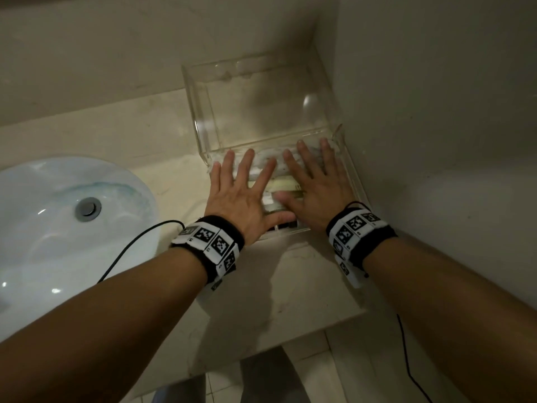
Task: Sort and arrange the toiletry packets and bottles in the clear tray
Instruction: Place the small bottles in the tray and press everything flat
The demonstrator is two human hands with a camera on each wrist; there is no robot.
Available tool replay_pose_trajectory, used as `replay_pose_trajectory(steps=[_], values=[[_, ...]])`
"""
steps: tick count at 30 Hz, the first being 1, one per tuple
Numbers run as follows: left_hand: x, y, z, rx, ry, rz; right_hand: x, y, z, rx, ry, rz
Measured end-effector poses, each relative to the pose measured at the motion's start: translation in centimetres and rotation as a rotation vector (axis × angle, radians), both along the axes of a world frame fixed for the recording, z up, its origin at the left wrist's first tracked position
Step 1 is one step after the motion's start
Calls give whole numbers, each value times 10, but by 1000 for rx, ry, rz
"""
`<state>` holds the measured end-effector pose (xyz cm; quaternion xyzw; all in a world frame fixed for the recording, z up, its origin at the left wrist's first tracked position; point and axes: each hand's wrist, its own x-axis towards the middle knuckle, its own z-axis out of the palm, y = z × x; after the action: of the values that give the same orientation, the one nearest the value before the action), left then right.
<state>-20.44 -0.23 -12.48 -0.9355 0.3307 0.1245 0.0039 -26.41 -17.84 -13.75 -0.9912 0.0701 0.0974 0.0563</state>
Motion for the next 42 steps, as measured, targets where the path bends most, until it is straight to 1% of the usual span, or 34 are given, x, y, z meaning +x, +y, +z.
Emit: replay_pose_trajectory(steps=[7,17,22,29,42], values=[[-2,-3,-5,24,-28,-13,1,-1,-3,46,-27,-3],[-2,-3,-2,53,1,-29,2,-2,-4,52,4,6],[-1,-2,2,23,24,-45,2,-1,1,56,-84,23],[0,-2,-1,44,43,-41,5,-1,-1,30,16,77],[2,-4,1,98,85,-58,6,1,-2,51,63,47]])
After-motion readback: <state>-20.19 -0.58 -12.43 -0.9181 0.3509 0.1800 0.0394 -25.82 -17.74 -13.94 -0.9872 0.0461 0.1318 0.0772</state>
